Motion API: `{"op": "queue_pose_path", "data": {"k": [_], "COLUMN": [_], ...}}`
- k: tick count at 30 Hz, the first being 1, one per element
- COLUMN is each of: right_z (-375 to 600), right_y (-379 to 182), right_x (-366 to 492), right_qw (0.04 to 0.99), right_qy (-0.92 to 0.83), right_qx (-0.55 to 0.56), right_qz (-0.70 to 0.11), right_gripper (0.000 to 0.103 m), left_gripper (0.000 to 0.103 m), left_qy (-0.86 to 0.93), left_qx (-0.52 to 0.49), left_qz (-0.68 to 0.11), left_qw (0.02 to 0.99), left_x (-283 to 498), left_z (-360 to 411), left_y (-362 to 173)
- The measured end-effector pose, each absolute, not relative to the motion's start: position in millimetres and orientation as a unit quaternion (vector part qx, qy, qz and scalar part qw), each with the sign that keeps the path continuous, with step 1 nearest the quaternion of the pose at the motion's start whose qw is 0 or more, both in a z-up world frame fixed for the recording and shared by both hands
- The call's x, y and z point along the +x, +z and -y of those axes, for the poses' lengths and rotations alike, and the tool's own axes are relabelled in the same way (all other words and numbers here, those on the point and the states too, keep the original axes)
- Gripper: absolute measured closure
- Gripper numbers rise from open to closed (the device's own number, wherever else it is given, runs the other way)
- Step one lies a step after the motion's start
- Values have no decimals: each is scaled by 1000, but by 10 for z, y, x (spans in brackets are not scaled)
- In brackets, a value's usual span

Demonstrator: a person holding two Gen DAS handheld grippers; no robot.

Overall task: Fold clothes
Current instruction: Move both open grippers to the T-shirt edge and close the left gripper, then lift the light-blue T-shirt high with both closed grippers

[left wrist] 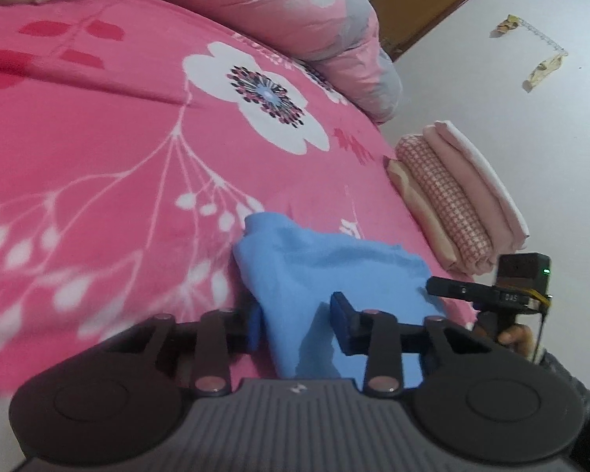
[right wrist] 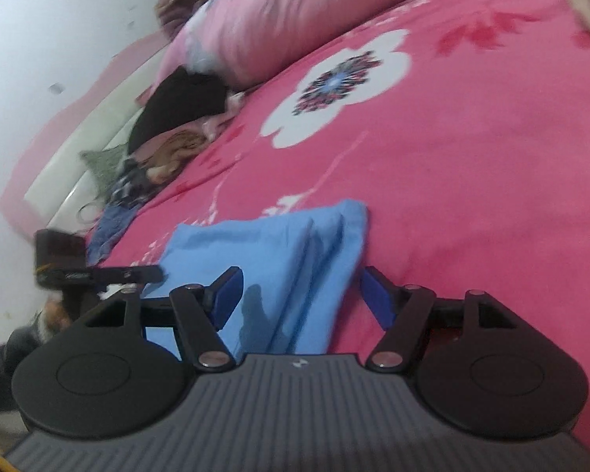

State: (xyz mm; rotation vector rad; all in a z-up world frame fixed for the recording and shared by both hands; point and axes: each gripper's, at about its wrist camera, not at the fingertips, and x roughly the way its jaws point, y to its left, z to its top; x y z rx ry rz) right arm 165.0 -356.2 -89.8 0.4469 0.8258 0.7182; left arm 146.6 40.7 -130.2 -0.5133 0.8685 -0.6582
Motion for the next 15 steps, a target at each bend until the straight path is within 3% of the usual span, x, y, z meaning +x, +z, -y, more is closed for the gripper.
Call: {"op": "queue_pose_path", "data": {"k": [3,4,5,8,15], "right_z": [3481,3464,3462,3454,3291], "right_y": [-938,-947,-959,-967,-469], "right_x": [1812,1851,1887,1927,1562], "right_qw": [819,817,817,818,869], "right_qy": [374,379,380,380,360], "right_qx": [202,200,202,202,119], "right_qz": [-386,-385,-385,-380,-318], "right_gripper": [44,54,73,90,95], "left_gripper": [77,79,83,87,92], "left_qy": [-323,-324,-324,-322,-314], "left_qx": [-259,-261,-263,-251,-184], "left_qz": [-402,-401,-400,-394,-337], "left_qw": [817,816,816,823,868], "left_x": [1588,1610,1631,1611,1307], "left_z": [-388,-377,-366,-330,-148], "left_y": [-1373,-1384,-1394,-1357,-895]}}
